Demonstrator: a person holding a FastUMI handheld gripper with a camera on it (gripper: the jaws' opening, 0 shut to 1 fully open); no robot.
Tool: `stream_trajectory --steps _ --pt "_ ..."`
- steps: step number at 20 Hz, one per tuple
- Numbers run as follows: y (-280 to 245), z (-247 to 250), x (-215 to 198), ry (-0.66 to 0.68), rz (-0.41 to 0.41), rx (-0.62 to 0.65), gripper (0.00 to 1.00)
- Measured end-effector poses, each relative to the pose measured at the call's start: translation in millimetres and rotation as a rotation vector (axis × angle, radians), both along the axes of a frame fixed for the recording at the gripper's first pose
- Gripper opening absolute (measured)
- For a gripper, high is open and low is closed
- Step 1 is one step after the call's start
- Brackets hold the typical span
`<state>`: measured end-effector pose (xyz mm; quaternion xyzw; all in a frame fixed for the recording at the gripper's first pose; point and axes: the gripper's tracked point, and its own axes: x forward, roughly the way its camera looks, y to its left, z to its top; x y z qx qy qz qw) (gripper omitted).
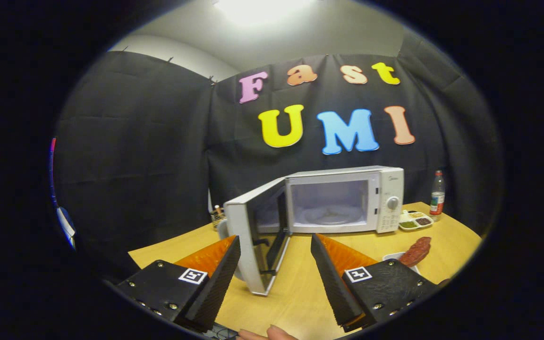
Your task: Open the microwave, put the food inside, and close the microwave door.
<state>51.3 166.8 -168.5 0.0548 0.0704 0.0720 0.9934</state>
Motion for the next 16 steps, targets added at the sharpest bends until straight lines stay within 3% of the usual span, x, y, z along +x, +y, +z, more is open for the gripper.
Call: stream_trajectory --steps 6,11,16 --pt "-126.5 -21.3 14.0 0.028 -0.231 0.017 0.91" --pt "-213.6 -55.8 27.8 0.097 -0.386 0.139 0.91" --pt "-253.5 -101.3 51.8 0.181 -0.410 0.286 0.96"
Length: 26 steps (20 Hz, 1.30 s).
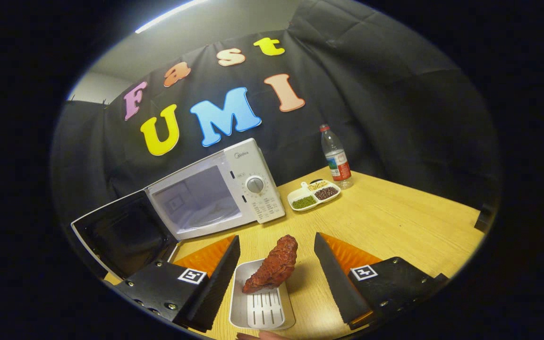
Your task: Open the microwave, put the food inside, and close the microwave door.
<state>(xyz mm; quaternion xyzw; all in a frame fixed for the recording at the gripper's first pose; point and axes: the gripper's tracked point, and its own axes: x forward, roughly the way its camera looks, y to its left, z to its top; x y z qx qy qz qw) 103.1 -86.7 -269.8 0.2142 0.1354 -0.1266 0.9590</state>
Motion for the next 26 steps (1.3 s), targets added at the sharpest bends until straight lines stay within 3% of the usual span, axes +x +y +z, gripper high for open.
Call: stream_trajectory --steps 7,11,12,14,15,16,18,26 --pt "13.6 -30.7 24.1 -0.011 0.092 0.219 0.94" --pt "12.6 -31.8 28.4 -0.044 0.094 0.232 0.80" --pt "3.9 -35.8 30.8 -0.035 0.059 0.229 0.55" --pt "2.6 -41.8 33.5 -0.037 0.057 0.293 0.24" --pt "9.6 -42.8 30.7 -0.034 0.065 0.321 0.24" --pt "9.0 -33.7 17.8 -0.038 0.062 0.358 0.17" --pt "11.4 -32.4 31.2 -0.048 0.081 0.406 0.12" --pt "29.0 6.0 23.9 -0.074 0.104 0.324 0.12"
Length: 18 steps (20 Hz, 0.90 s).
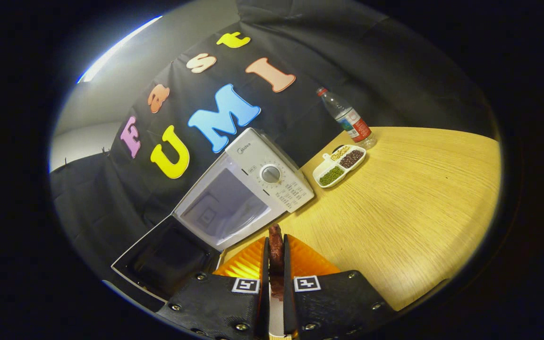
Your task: Open the microwave, put the food inside, and close the microwave door.
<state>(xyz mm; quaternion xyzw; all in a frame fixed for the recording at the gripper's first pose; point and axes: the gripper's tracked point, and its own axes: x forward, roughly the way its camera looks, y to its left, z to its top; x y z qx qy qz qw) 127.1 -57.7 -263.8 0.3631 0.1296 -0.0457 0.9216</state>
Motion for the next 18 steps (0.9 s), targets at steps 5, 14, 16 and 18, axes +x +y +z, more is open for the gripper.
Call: stream_trajectory --steps 5,14,16,18 --pt "20.0 34.3 0.4 -0.043 0.017 -0.050 0.12" --pt "84.9 58.1 52.3 -0.079 0.103 -0.117 0.12" --pt "101.3 57.6 72.0 -0.080 0.120 -0.116 0.12" --pt "116.4 56.0 94.9 -0.078 0.131 -0.131 0.12"
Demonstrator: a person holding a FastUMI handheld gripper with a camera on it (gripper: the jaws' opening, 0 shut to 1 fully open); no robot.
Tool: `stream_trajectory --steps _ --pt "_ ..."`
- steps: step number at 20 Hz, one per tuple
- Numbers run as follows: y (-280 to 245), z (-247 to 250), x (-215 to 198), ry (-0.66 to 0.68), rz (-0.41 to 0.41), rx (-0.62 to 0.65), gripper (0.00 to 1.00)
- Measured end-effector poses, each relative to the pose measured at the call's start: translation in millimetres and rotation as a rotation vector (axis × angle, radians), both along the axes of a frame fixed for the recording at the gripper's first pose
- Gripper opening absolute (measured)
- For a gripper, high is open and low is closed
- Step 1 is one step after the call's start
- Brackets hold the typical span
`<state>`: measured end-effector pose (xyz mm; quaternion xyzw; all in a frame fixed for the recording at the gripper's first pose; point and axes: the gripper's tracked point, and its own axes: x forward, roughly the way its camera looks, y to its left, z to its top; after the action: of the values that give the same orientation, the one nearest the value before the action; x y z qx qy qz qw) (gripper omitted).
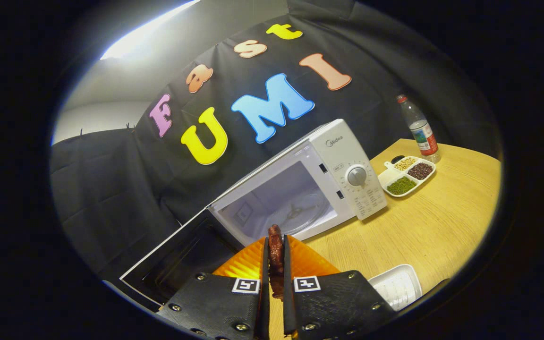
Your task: Open the microwave, put the food inside, and close the microwave door.
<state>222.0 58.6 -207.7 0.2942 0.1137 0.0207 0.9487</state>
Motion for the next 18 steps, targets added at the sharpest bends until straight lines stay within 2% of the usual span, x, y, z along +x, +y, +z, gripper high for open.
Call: stream_trajectory --steps 9,18 --pt "19.8 -31.8 116.5 0.044 -0.045 -0.145 0.12" --pt "31.4 -30.4 203.1 0.004 -0.080 -0.106 0.12"
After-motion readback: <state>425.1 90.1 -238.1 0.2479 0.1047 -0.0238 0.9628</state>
